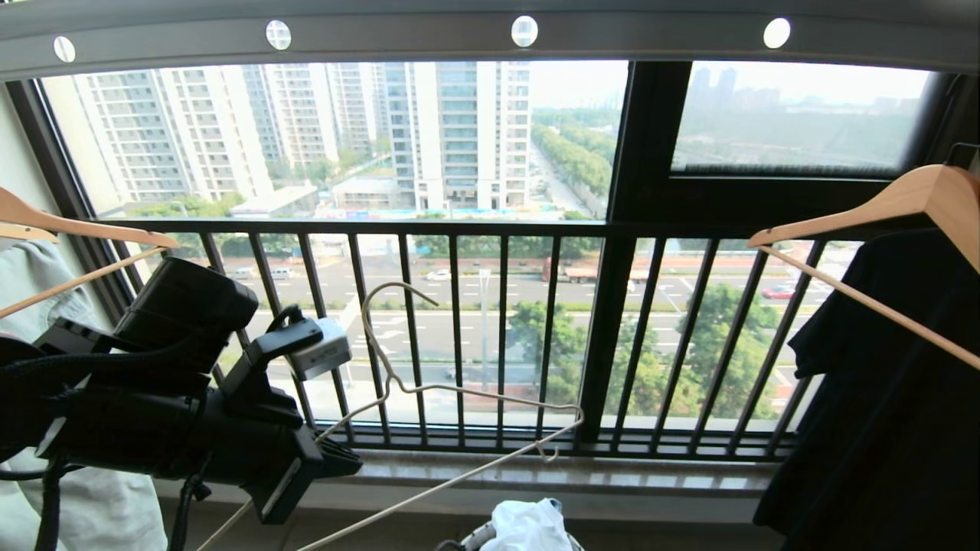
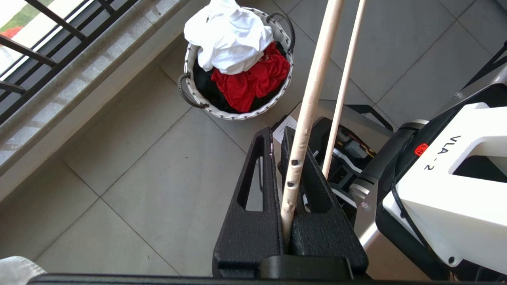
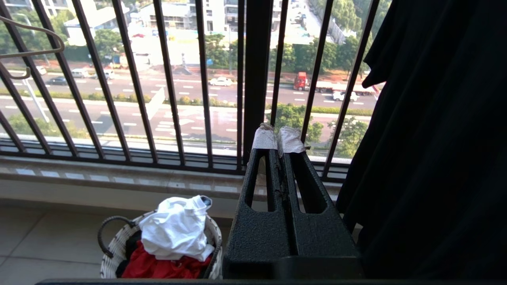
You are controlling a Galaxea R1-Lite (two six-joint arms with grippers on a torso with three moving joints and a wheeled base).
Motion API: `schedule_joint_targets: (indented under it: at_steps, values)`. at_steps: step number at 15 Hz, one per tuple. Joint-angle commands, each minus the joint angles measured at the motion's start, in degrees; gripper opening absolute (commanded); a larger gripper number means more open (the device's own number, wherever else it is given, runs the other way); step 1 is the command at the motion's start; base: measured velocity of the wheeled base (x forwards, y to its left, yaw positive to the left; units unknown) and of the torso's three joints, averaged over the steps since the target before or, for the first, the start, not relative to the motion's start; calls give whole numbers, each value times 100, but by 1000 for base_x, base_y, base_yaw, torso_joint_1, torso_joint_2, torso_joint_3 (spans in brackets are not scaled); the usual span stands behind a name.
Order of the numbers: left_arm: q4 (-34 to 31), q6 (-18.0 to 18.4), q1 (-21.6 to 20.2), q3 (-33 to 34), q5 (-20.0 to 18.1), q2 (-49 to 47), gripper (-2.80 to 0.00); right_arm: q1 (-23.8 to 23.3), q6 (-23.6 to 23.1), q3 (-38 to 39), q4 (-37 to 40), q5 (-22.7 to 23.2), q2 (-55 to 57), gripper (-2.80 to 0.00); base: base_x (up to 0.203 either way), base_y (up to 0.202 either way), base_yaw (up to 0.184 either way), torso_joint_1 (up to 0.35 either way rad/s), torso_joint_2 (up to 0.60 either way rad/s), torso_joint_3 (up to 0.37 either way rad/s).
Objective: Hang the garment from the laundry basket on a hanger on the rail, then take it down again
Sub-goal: Pick up clothes from the basket
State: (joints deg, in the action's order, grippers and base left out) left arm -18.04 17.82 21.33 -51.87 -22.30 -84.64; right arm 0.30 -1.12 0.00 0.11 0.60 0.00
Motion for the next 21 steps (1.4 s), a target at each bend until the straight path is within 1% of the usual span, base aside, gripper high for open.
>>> schedule_joint_targets:
  at_steps: [1, 7, 9, 11, 21]
  values:
    - [-6, 19, 2, 2, -12, 26, -280, 5, -2, 9, -2, 2, -9, -280, 0, 0, 0, -140, 300, 152]
    - [49, 28, -6, 22, -12, 26, -280, 5, -11, 0, -2, 2, -9, -280, 0, 0, 0, -145, 313, 168]
    - [199, 28, -2, 111, -12, 23, -280, 5, -11, 0, -2, 2, -9, -280, 0, 0, 0, -145, 323, 171]
    - [495, 28, 0, 244, -12, 2, -280, 5, -20, 0, -2, 2, -9, -280, 0, 0, 0, -149, 332, 183]
    - [512, 55, 2, 265, -12, 35, -280, 5, -11, 0, -2, 2, -9, -280, 0, 0, 0, -170, 386, 213]
